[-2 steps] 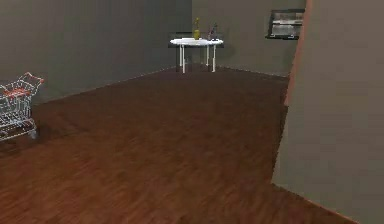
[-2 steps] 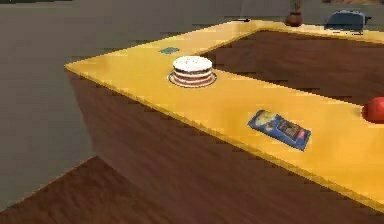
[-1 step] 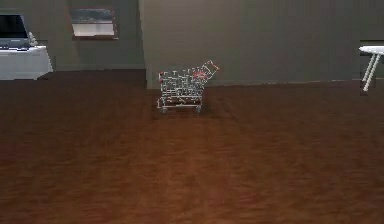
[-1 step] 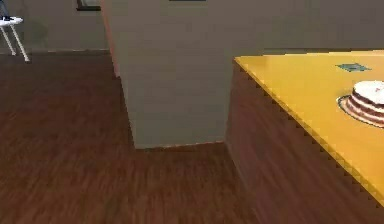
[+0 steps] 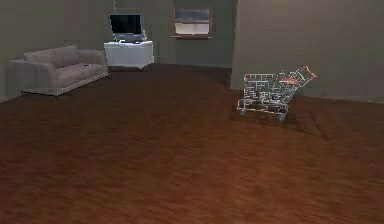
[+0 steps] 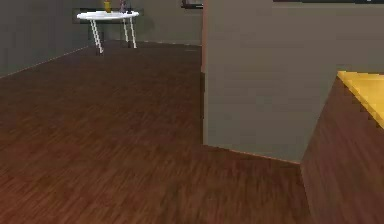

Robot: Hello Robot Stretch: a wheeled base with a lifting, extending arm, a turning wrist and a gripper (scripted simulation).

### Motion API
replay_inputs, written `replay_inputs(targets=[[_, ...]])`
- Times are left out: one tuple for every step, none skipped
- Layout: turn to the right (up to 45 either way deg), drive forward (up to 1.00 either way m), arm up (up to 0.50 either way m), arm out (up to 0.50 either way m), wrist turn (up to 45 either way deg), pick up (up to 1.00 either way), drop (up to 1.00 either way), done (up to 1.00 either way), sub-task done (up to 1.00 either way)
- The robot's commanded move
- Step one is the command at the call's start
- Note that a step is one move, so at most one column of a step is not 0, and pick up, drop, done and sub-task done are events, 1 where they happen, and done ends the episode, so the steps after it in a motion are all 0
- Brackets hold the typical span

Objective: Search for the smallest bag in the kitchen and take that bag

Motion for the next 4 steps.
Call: replay_inputs(targets=[[0.0, 1.0, 0.0, 0.0, 0.0, 0.0, 0.0, 0.0, 0.0], [-45.0, 0.0, 0.0, 0.0, 0.0, 0.0, 0.0, 0.0, 0.0], [-24.0, 0.0, 0.0, 0.0, 0.0, 0.0, 0.0, 0.0, 0.0], [0.0, 1.0, 0.0, 0.0, 0.0, 0.0, 0.0, 0.0, 0.0]])
